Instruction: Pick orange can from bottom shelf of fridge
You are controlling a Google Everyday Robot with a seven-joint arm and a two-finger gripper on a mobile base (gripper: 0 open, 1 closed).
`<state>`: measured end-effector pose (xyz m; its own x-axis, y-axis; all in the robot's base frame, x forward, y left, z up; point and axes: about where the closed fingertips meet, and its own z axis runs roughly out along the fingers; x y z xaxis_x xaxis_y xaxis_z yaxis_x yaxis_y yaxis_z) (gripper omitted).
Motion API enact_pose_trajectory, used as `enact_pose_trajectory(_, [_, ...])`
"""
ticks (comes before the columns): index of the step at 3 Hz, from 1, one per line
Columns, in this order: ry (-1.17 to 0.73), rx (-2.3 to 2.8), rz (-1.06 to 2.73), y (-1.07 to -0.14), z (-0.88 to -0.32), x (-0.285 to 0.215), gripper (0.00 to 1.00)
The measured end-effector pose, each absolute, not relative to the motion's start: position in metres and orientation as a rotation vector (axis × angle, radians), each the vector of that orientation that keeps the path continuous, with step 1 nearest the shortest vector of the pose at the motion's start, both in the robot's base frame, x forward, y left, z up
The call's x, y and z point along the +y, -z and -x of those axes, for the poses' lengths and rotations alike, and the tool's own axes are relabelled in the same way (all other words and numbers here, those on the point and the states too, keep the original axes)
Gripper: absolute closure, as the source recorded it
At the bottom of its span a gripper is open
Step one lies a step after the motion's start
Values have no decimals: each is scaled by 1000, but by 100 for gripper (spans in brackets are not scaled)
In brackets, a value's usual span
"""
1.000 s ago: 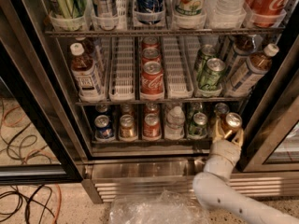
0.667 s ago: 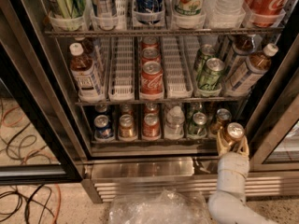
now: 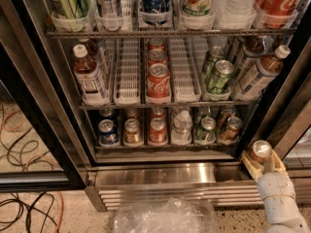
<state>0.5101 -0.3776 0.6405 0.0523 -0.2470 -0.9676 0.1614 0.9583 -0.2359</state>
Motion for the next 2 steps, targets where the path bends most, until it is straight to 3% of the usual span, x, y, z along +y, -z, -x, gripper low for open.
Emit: enact_pose_trajectory(2, [214,1538,168,-624,-508,-363,100])
